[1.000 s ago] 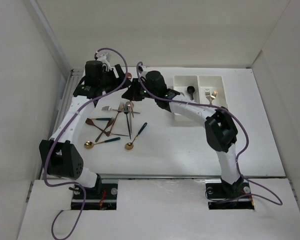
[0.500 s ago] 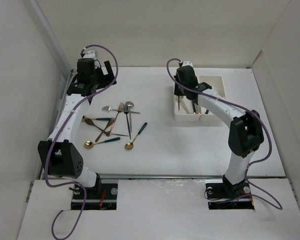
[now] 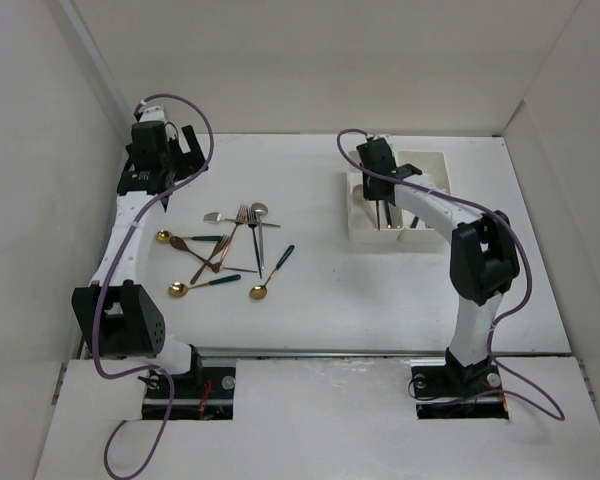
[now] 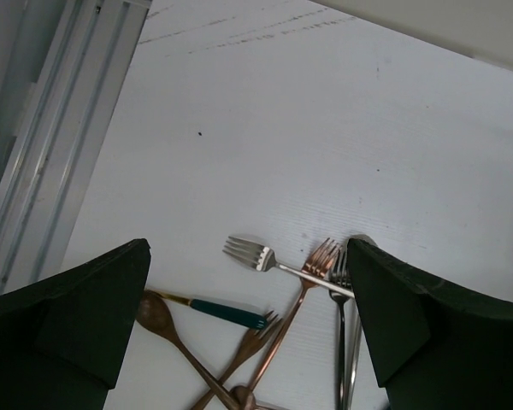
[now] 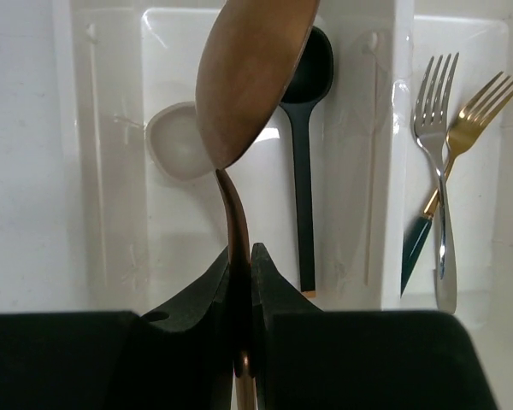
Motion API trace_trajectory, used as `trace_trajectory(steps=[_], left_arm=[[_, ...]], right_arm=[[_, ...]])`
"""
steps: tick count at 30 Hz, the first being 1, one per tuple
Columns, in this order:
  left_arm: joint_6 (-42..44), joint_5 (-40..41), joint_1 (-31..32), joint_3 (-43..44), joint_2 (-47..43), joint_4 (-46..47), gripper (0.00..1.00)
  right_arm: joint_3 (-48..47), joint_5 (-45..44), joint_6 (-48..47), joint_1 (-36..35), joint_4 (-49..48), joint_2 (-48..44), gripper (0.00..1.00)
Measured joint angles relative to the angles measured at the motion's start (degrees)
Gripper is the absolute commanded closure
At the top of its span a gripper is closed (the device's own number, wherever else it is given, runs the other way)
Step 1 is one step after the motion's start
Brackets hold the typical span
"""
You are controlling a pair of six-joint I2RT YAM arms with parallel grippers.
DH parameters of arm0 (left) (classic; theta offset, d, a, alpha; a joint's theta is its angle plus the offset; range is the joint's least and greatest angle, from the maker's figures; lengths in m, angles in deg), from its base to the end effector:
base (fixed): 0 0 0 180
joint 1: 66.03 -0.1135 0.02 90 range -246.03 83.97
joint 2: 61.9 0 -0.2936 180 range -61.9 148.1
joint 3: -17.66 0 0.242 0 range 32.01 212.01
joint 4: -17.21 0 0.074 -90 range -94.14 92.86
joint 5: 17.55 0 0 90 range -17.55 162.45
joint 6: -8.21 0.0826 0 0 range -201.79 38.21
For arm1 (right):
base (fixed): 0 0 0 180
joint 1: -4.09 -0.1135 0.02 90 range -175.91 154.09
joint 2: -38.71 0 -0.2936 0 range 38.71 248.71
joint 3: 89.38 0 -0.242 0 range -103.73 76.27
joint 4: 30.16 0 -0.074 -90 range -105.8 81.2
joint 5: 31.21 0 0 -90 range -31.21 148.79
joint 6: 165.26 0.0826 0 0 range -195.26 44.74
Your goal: Sort the eating utensils into containers
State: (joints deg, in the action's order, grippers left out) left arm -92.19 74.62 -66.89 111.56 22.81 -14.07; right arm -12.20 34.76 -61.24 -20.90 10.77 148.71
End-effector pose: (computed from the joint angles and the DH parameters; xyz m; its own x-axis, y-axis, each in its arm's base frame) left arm 0.3768 0.0088 0.3856 -0.3608 -0.1858 -0.9139 -0.1171 0.9812 -0.1533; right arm 0.4314 0.1640 0.2479 -0.6884 -0.0767 -0.7213 0.0282 0.9908 -0.1324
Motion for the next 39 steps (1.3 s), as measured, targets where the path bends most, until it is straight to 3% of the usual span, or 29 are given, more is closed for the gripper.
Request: trace_trajectory(steps=[9, 11, 12, 13, 18, 23, 24, 30, 31, 35, 39], left_arm=[[0.7, 0.3, -3.5, -1.4, -3.1, 0.5, 0.00], [1.0, 0.3, -3.9, -1.5, -4.0, 0.6, 0.00], [1.2, 0.3, -4.1, -1.5, -4.5, 0.6, 0.00], [1.4, 0.3, -4.3, -1.6, -5.0, 0.6, 0.00], [3.6, 1.2, -4.8, -2.8, -9.0, 1.2, 0.00], [5.5, 2.1, -6.2, -4.9, -13.6, 1.4, 0.00], [5.8, 2.3, -6.6, -5.5, -14.3, 1.5, 0.00], [7.3, 2.4, -8.6, -9.6, -18.1, 1.8, 0.00], [7.5, 2.2, -8.9, -10.2, -18.4, 1.7, 0.00], [7.6, 0.3, -10.1, -11.2, -18.9, 1.4, 0.00], [7.6, -0.7, -10.2, -11.3, -19.1, 1.3, 0.00]], right_arm=[[-8.0, 3.4, -1.0, 4.7, -0.4, 6.4, 0.98], [-9.4, 3.7, -1.0, 5.5, -0.5, 7.7, 0.78], [-9.8, 4.0, -1.0, 5.7, -0.5, 8.2, 0.63], [-10.1, 4.2, -1.0, 5.8, -0.6, 8.5, 0.41], [-10.3, 5.5, -2.2, 5.4, -0.4, 9.3, 0.24], [-9.1, 5.5, -6.3, 2.6, -0.8, 5.9, 0.18], [-8.1, 6.1, -8.3, 1.4, -1.3, 4.0, 0.12], [-2.4, 20.5, -26.0, -9.9, -4.4, -7.2, 0.10], [-2.4, 23.0, -29.6, -11.9, -4.7, -7.2, 0.00], [-3.0, 30.9, -42.2, -18.9, -3.0, -1.6, 0.00], [-3.4, 31.5, -50.4, -21.7, 0.5, 7.3, 0.00]])
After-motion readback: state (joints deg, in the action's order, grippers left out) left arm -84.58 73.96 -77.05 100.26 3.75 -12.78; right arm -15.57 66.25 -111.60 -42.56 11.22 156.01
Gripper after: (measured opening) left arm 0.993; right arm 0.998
